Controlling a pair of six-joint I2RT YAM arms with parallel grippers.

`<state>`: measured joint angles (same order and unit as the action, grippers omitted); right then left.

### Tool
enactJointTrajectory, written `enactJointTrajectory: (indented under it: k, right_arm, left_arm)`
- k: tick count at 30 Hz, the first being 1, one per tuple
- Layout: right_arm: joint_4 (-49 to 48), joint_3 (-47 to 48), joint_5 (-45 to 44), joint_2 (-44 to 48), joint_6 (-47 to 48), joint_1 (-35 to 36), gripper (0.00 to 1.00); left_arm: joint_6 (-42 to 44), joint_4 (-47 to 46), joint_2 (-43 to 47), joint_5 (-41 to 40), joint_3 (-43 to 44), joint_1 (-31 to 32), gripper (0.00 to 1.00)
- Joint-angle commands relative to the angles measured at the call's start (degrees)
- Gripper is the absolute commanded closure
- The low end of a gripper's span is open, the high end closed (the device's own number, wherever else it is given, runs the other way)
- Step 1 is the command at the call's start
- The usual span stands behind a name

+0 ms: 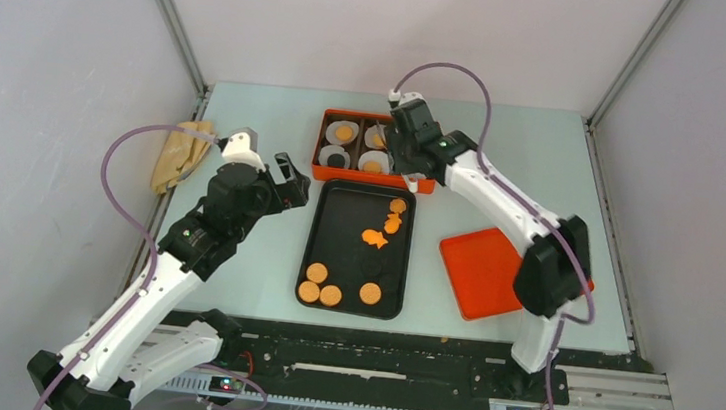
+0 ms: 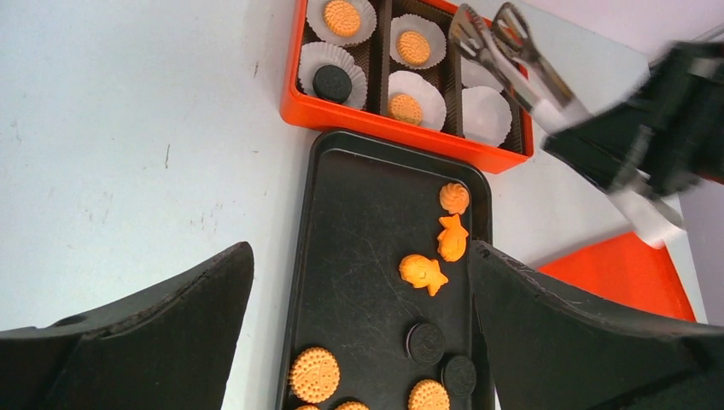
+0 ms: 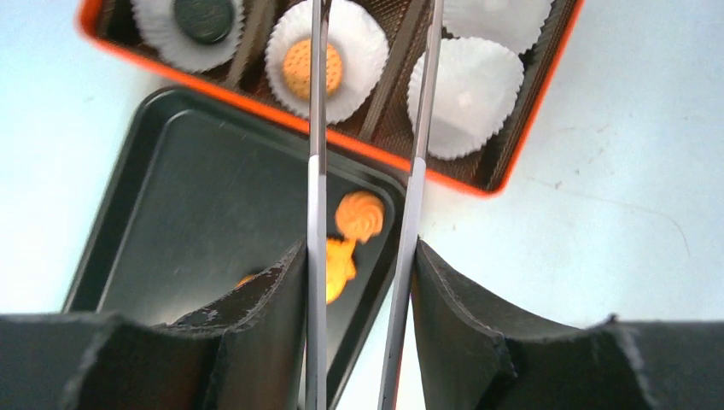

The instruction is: Pack the cookies

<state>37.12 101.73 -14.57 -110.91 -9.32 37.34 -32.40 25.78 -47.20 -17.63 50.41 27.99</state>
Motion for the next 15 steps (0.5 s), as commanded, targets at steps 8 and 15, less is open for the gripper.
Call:
enactJointTrajectory:
  k: [8, 15]
  right_arm:
    - [2.92, -27.49, -3.96, 29.30, -11.79, 19.05, 0.50]
    - [11.85, -35.96, -7.00, 34.03, -22.71, 30.17, 0.53]
  left_arm:
    - [-0.18, -2.54, 0.03, 2.59, 1.01, -0.04, 0.00]
    - [-0.82, -2.71, 0.46, 3.71, 0.68, -0.04, 0.00]
